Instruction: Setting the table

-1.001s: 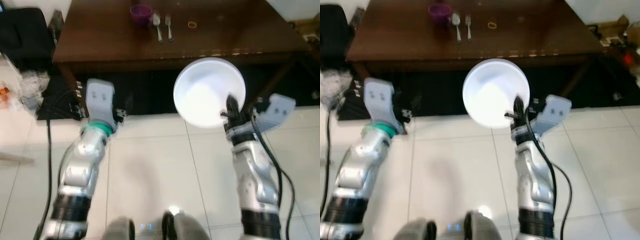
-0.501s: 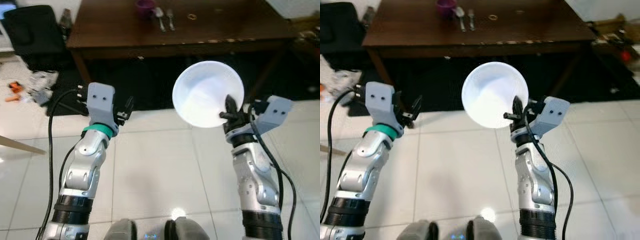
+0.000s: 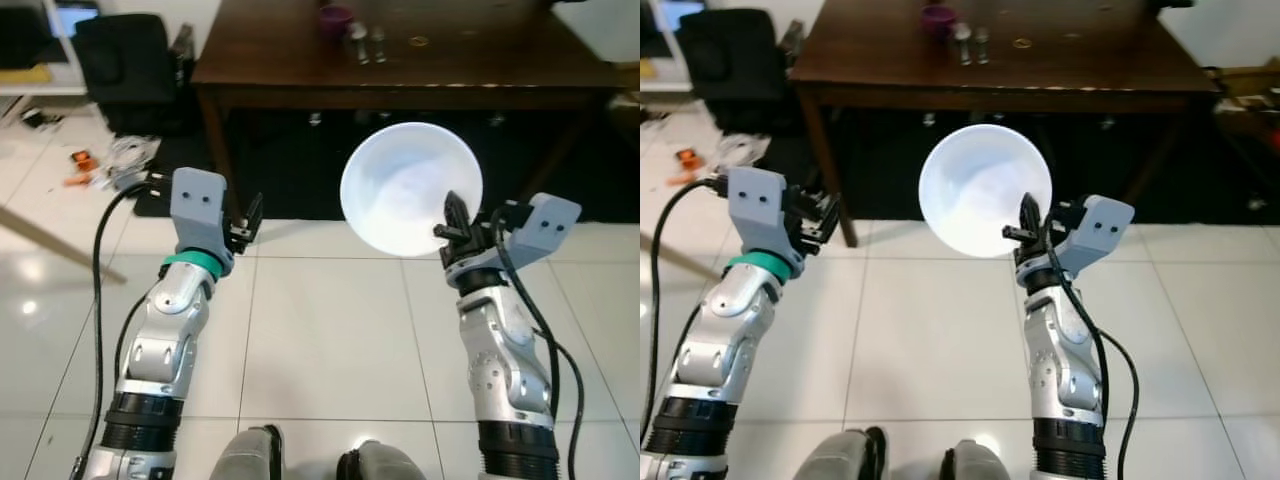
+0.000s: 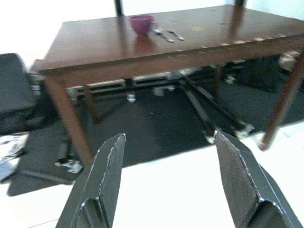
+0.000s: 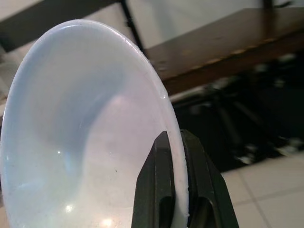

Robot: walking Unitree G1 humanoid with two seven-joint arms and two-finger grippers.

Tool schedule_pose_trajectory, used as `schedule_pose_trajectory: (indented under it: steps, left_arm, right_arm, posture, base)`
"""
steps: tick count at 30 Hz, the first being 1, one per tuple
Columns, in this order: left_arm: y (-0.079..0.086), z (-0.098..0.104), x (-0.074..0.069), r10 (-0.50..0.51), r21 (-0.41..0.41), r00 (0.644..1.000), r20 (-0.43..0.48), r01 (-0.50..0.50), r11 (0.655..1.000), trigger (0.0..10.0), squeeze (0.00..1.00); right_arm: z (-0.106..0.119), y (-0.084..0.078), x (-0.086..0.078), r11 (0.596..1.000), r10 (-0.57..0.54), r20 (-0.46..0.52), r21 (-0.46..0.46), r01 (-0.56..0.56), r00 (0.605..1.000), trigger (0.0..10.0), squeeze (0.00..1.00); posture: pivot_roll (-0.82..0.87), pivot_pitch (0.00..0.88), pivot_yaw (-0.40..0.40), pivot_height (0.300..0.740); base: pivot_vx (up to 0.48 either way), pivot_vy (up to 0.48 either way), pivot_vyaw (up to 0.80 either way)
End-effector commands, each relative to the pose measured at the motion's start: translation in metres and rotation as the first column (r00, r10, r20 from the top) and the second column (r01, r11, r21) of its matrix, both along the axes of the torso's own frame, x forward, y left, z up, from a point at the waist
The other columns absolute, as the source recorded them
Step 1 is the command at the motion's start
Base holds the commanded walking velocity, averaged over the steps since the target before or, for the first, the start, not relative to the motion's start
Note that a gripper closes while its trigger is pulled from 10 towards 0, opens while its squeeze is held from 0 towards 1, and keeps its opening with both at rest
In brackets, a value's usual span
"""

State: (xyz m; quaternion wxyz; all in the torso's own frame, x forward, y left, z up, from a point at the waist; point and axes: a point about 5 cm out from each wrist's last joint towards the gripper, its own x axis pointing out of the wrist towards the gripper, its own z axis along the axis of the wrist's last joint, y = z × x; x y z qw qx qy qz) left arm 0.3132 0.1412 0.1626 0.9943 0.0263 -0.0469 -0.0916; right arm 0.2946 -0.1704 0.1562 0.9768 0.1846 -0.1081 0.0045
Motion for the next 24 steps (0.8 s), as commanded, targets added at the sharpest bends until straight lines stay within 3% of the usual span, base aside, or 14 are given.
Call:
schedule_pose_trajectory:
  steps: [1, 14, 24]
  left_arm:
    - [-0.0006, -0.0041, -0.0006, -0.004, 0.01, 1.0, -0.023, 0.004, 1.0, 10.0, 0.0]
    - [0.0007, -0.0031, 0.0004, 0.016, 0.017, 1.0, -0.011, -0.016, 1.0, 10.0, 0.0]
    - [0.0004, -0.0033, 0.0006, 0.016, 0.02, 1.0, -0.013, -0.016, 1.0, 10.0, 0.0]
  right_arm:
    - [-0.0016, 0.0011, 0.0005, 1.0, 0.0, -0.008, 0.013, 0.0, 1.0, 10.0, 0.0]
    - [-0.002, 0.0005, 0.0011, 1.0, 0.0, -0.011, 0.009, 0.0, 1.0, 10.0, 0.0]
    - [-0.0011, 0.0016, 0.0027, 1.0, -0.002, -0.008, -0.012, 0.002, 1.0, 10.0, 0.0]
  posture:
    - [0.04, 0.035, 0.049, 0.74]
    - [0.04, 0.036, 0.047, 0.74]
    - [0.04, 0.039, 0.045, 0.74]
  base:
    - [0.0, 0.0, 0.0]
    - [0.0, 0.0, 0.0]
    - [0.0, 0.0, 0.79]
